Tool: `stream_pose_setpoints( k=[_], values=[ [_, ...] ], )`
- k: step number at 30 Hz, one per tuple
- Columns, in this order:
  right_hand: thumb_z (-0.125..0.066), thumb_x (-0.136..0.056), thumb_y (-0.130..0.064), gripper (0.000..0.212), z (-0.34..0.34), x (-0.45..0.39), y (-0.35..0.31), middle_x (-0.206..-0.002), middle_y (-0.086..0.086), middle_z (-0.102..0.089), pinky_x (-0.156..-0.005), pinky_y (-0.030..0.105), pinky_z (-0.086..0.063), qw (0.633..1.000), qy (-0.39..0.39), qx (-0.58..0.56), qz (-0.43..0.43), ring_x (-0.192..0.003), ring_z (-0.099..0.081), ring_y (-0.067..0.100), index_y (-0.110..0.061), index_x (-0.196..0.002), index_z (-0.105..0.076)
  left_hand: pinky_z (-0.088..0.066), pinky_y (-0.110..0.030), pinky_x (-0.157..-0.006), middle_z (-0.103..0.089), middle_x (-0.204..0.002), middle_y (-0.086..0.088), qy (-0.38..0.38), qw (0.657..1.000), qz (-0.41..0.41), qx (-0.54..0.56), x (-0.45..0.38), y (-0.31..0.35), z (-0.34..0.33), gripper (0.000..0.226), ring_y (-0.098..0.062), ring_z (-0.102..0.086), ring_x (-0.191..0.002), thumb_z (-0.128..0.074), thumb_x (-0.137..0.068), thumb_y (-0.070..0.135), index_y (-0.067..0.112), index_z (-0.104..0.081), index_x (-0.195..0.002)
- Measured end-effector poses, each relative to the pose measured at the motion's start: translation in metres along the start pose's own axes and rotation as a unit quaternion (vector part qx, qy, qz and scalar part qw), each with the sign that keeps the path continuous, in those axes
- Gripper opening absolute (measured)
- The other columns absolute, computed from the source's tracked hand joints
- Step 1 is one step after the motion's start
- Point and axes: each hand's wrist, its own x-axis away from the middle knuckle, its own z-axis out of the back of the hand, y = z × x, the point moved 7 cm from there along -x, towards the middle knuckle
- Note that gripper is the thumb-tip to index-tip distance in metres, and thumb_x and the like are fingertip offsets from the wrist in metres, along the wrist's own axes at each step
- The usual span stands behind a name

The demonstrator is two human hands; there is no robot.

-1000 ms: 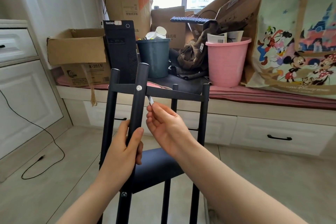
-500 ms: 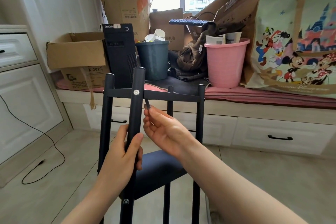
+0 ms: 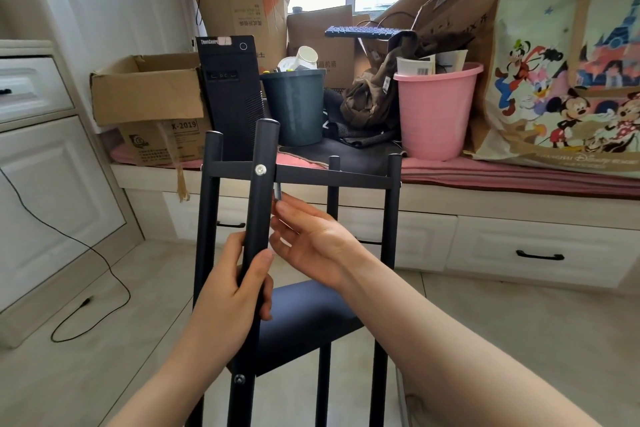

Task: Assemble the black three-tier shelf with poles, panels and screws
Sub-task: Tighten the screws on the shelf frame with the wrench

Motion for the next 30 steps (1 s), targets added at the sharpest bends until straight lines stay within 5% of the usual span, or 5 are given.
stream_pose_setpoints(
  k=[8, 14, 18, 26, 30],
  values=[
    [-0.068, -0.09, -0.01, 0.016, -0.004, -0.014, 0.008, -0.104, -0.001, -0.073, -0.07, 0.023, -0.052, 1.0, -0.011, 0.003, -0.007, -0.091, -0.066, 0.011, -0.018, -0.1, -0.078, -0.054, -0.027, -0.05, -0.058, -0.058, -0.003, 0.002, 1.0, 0.017, 0.002, 0.001, -0.005, 0.012, 0.033, -0.017, -0.054, -0.047, -0.049, -0.083, 0.051, 0.033, -0.055, -0.11],
    [-0.066, -0.092, -0.007, 0.018, -0.012, -0.023, 0.016, -0.1, 0.0, -0.074, -0.068, 0.023, -0.052, 1.0, -0.014, 0.014, -0.012, -0.087, -0.065, 0.011, -0.019, -0.095, -0.08, -0.055, -0.029, -0.052, -0.057, -0.059, -0.003, -0.005, 0.999, 0.033, 0.007, 0.002, -0.01, 0.02, 0.027, -0.018, -0.054, -0.047, -0.049, -0.081, 0.054, 0.041, -0.057, -0.104],
    [-0.063, -0.093, -0.006, 0.023, -0.018, -0.028, 0.016, -0.103, 0.004, -0.071, -0.082, 0.029, -0.05, 0.998, -0.011, 0.052, 0.014, -0.094, -0.062, 0.016, -0.007, -0.115, -0.071, -0.054, -0.028, -0.052, -0.056, -0.059, -0.003, -0.007, 0.999, 0.041, 0.011, 0.002, -0.01, 0.022, 0.03, -0.02, -0.054, -0.048, -0.049, -0.082, 0.052, 0.034, -0.055, -0.106],
    [-0.062, -0.094, -0.005, 0.017, -0.019, -0.028, 0.009, -0.103, 0.012, -0.074, -0.099, 0.042, -0.053, 0.982, 0.083, 0.13, 0.104, -0.099, -0.067, 0.029, -0.003, -0.107, -0.073, -0.056, -0.029, -0.052, -0.058, -0.059, -0.004, -0.007, 0.999, 0.045, 0.01, 0.003, -0.009, 0.022, 0.037, -0.02, -0.055, -0.049, -0.049, -0.082, 0.05, 0.026, -0.053, -0.111],
    [-0.067, -0.091, -0.008, 0.012, -0.013, -0.022, 0.001, -0.093, 0.009, -0.076, -0.077, 0.028, -0.059, 0.963, 0.124, 0.198, 0.132, -0.084, -0.072, 0.021, -0.006, -0.1, -0.075, -0.056, -0.03, -0.053, -0.058, -0.059, -0.003, -0.003, 0.999, 0.043, 0.005, 0.003, -0.009, 0.024, 0.039, -0.019, -0.055, -0.049, -0.048, -0.082, 0.052, 0.027, -0.053, -0.112]
  ],
)
